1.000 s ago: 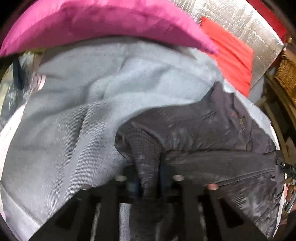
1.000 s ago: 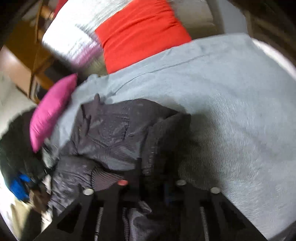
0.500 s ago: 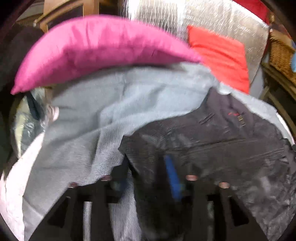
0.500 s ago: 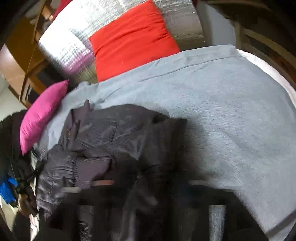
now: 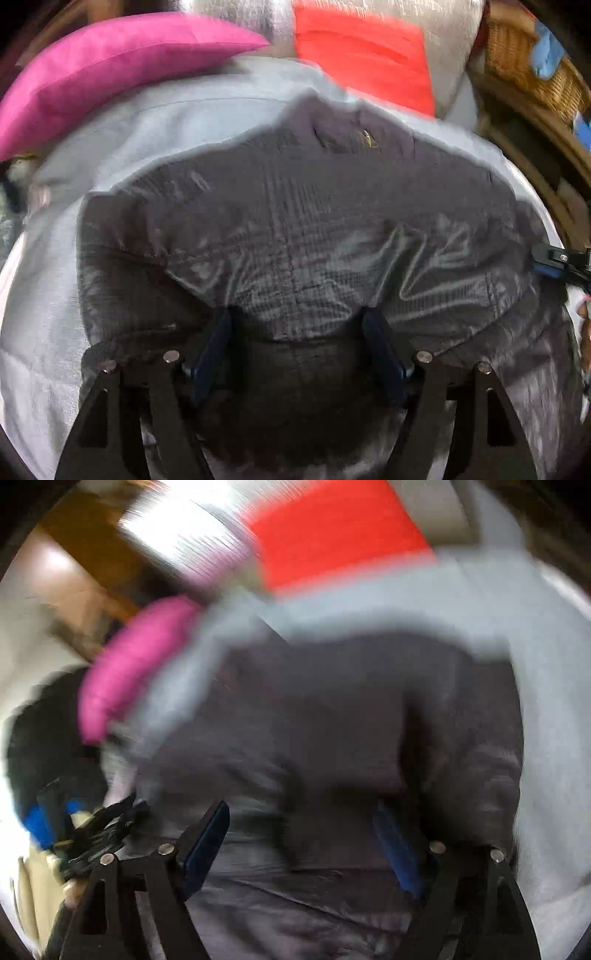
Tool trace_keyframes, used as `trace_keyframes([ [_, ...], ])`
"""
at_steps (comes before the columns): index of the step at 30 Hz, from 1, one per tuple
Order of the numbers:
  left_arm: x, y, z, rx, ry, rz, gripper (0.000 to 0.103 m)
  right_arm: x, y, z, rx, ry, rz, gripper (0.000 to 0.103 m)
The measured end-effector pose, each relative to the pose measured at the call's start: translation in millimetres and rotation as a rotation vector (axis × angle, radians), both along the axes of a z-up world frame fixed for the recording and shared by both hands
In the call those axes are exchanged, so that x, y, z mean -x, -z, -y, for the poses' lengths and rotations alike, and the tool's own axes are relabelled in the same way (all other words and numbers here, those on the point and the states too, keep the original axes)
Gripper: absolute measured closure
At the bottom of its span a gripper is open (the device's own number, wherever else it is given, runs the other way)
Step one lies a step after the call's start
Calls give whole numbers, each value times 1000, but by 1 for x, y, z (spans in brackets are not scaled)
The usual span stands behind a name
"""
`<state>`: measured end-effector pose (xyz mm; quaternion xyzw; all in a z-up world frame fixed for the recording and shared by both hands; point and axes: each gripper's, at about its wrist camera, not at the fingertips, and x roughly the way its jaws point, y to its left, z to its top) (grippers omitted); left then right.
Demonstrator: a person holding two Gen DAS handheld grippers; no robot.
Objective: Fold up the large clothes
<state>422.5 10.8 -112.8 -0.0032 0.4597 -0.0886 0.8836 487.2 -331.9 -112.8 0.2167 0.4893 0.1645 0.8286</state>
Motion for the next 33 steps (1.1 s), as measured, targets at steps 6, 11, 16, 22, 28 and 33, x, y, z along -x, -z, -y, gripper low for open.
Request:
trace_keyframes([
  [6, 64, -55, -40, 41, -30, 103, 27, 49, -60, -3, 15, 25, 142, 23],
  [11, 159, -63, -126, 124, -182, 82, 19, 158, -69, 28, -20, 48, 186, 23],
  [16, 262, -38, -185, 234, -356, 5, 19, 269, -34, 69, -44, 166, 139, 23],
  [22, 331, -9, -175, 308, -357, -54, 19, 371, 4, 108, -144, 311, 69, 23],
  [28, 352, 8, -147, 327, -329, -76, 19, 391, 12, 96, -174, 289, 77, 23],
  [33, 366, 18, -136, 309, -316, -101, 19, 390, 20, 88, -158, 271, 58, 23],
])
